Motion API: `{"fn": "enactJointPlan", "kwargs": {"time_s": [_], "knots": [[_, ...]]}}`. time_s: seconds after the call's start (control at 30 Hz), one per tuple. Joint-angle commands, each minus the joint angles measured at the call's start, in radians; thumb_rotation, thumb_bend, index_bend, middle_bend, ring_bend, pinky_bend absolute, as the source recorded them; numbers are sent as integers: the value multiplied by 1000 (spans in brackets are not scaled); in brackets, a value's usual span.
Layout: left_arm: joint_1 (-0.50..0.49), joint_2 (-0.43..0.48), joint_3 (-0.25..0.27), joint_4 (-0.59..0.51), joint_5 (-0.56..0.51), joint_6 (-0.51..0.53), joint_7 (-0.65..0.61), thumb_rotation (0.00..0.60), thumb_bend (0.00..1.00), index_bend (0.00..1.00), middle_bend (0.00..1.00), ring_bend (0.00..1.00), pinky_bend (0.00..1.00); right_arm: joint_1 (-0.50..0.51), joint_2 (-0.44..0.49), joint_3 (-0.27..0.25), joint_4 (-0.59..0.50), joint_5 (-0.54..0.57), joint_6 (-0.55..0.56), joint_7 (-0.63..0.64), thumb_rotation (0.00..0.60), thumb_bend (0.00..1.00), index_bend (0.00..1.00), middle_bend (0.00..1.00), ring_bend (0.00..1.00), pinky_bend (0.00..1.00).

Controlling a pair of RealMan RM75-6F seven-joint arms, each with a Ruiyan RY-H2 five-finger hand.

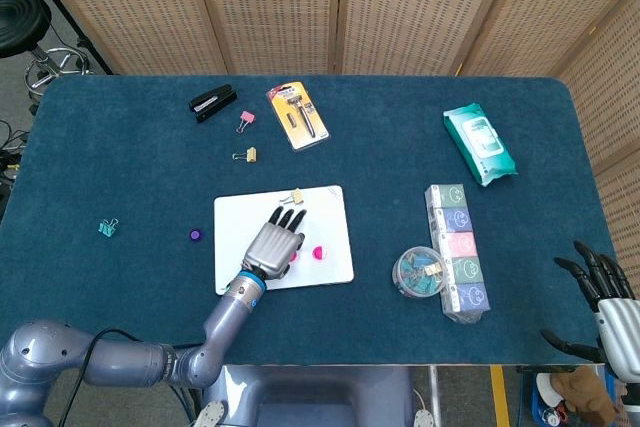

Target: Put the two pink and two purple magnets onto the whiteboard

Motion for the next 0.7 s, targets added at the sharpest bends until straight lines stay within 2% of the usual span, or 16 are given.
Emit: {"fn": "enactJointPlan", "kwargs": {"time_s": [0.03,0.37,0.57,0.7], "knots": [[-3,18,-4,-24,-11,7,1,600,296,373,0,0,0,0,0,0,0,-2,0,0,600,25,151,0,0,0],[33,130,6,-94,51,57,-46,600,296,375,0,0,0,-2,3,0,0,-4,1,5,600,24,151,0,0,0],[96,251,46,-113,94,72,-110,600,295,381,0,0,0,-3,4,-1,-4,-10,4,7,600,24,151,0,0,0],[154,323,81,-96,145,61,-202,600,296,384,0,0,0,-4,4,-3,-8,-16,4,3,600,24,150,0,0,0]]}}
